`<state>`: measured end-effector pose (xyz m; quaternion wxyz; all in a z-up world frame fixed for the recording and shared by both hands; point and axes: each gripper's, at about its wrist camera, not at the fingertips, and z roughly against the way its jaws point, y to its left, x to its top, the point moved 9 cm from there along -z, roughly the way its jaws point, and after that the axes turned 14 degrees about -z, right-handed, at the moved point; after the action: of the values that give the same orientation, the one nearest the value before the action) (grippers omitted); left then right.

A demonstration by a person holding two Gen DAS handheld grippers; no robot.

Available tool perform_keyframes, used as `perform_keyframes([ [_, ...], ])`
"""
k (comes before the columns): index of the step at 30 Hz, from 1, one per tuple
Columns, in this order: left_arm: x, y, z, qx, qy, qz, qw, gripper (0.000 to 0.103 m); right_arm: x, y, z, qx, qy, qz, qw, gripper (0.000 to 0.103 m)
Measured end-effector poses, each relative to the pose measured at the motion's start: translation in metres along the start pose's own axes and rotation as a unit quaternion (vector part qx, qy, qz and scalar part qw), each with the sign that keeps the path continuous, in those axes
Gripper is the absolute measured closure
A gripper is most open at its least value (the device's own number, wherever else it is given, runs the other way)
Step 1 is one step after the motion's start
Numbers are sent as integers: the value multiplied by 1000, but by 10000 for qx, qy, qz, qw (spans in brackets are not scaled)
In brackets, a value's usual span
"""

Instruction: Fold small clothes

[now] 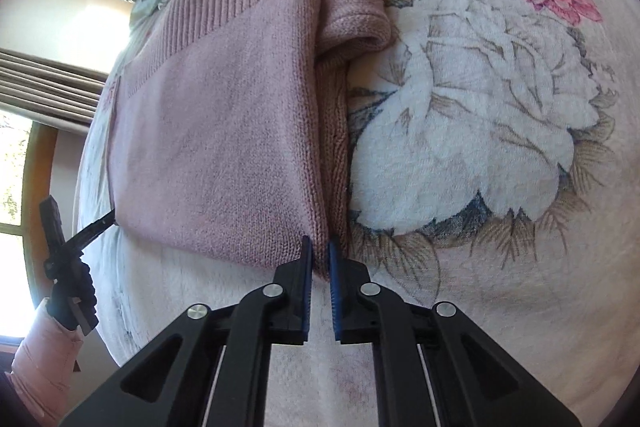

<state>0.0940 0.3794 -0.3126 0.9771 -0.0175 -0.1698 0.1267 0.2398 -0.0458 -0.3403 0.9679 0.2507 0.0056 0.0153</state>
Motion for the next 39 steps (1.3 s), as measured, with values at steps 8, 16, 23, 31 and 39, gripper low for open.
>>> perform_keyframes([
  [8, 39, -12, 45, 326, -504, 11, 9982, 64, 16, 10, 49, 595, -257, -59, 9979, 56],
  [16, 102, -89, 33, -207, -740, -504, 9958, 52, 61, 3, 44, 848, -192, -401, 9954, 44],
  [23, 119, -124, -18, -480, -347, -606, 9964, 52, 65, -3, 16, 1213, 80, -720, 9900, 45],
  [31, 115, -120, -43, -607, -75, -563, 9965, 48, 82, -11, -3, 1961, 157, -1306, 9717, 55],
  [39, 118, -121, -50, -633, -78, -607, 9961, 47, 90, -12, -15, 1754, 88, -1308, 9757, 79],
])
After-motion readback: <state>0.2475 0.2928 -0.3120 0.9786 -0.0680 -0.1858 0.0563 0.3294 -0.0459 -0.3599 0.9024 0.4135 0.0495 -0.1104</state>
